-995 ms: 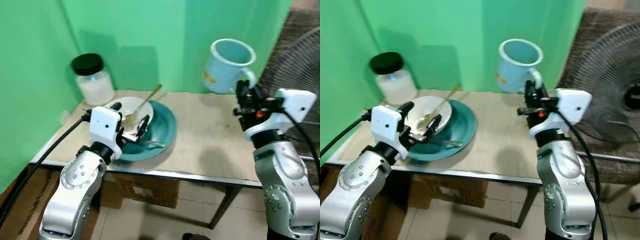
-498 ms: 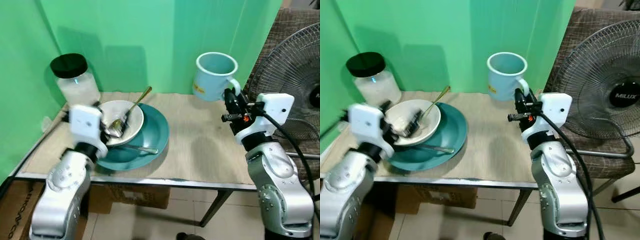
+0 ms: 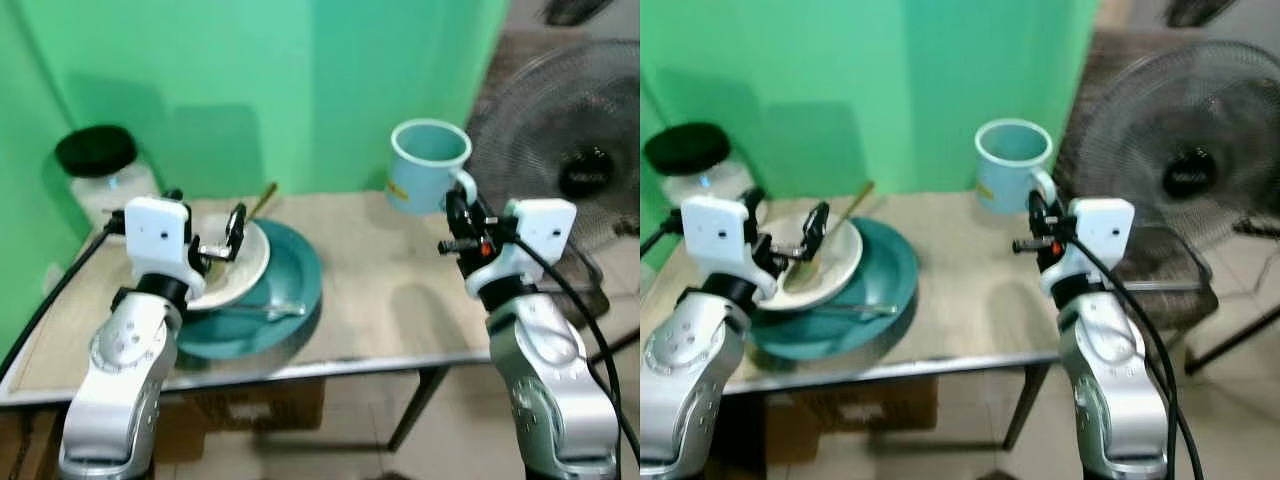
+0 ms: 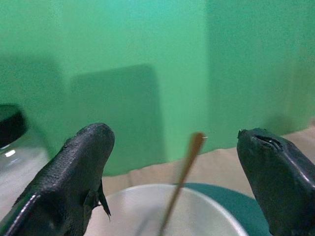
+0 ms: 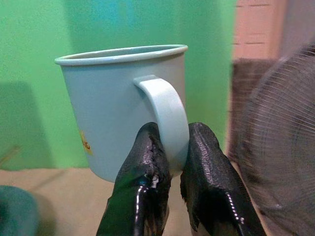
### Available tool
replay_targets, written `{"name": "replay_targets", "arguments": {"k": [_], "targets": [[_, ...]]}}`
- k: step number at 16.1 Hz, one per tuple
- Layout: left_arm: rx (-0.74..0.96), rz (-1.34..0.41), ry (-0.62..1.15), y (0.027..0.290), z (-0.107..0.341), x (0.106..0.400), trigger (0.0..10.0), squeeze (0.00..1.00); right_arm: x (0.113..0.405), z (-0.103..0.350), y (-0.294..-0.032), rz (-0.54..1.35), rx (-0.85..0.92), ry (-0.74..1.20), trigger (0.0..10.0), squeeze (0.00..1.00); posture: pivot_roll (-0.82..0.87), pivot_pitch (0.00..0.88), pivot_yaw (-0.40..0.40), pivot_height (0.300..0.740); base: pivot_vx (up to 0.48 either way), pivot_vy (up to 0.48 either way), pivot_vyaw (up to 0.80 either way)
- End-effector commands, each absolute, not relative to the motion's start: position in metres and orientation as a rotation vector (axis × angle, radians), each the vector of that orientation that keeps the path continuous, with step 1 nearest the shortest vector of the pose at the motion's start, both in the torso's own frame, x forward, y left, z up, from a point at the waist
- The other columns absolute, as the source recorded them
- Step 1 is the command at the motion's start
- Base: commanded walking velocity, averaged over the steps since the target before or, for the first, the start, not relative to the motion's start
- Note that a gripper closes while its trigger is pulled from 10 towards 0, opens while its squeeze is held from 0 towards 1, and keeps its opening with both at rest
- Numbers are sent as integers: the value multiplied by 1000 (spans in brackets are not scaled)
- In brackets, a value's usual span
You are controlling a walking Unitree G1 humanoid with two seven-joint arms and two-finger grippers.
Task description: Setting the table
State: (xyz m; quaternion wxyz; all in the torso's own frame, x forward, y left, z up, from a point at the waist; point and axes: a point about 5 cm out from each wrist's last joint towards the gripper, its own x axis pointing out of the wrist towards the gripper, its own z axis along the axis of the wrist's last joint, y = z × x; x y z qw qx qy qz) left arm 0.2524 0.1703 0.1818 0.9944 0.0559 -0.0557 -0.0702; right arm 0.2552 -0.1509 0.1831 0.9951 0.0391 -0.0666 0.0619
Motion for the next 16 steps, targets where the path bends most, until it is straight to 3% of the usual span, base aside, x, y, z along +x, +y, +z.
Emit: {"name": "replay_targets", "arguments": {"k": [1,16], "targets": [[111,-158,-123,166,185,254,10000,0,254,187,-156,90,89,-145,10000,0,116,0,56,740,0,0,-800],[90,-148,-107,162,178,253,10000,0,256,181,-163,36,35,-100,10000,0,103,0,44,740,0,0,-800]]}}
